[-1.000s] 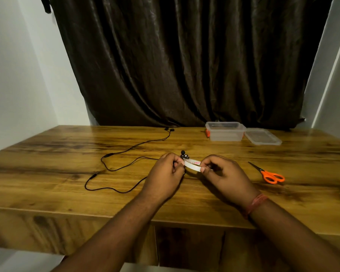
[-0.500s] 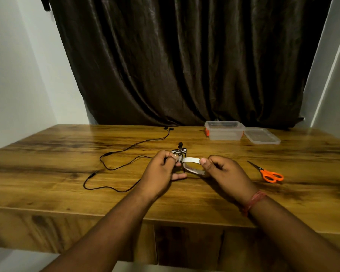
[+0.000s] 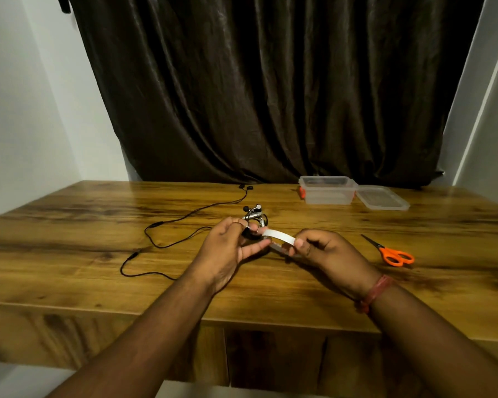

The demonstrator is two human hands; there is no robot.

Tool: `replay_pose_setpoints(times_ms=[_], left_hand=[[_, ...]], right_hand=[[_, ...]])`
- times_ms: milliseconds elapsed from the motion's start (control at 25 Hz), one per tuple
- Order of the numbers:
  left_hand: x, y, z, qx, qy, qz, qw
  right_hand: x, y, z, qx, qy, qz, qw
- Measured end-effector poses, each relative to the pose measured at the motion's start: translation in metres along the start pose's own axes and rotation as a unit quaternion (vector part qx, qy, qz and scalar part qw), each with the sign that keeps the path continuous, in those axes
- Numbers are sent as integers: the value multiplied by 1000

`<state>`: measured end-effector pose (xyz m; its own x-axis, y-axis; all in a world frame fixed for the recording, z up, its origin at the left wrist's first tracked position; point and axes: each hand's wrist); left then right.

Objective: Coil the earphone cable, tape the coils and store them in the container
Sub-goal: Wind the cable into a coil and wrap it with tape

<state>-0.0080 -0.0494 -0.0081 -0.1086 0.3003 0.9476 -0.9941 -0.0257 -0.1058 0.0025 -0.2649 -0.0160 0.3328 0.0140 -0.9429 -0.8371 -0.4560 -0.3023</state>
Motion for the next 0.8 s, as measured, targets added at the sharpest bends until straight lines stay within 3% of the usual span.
replay_pose_setpoints(times_ms=[120,480,800], left_hand=[[-3,-1,-1,3,-37,15,999],[2,1,4,10,-1,34,999],[11,8,7,17,38,25,999]], right_hand=[[1,-2,0,36,125,-7,991],[3,-2,4,26,-115,29,993],[-2,0,6,-33,-164,35,985]])
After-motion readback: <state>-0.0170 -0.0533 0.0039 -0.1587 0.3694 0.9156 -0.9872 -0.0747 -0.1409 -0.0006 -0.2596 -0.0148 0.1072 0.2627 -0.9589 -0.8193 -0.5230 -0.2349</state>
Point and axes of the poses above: each hand's wrist, its own y-axis away from the middle knuckle, its own z-axis out of the palm, x = y × z, and after that the axes turned 12 degrees about -y, right-handed
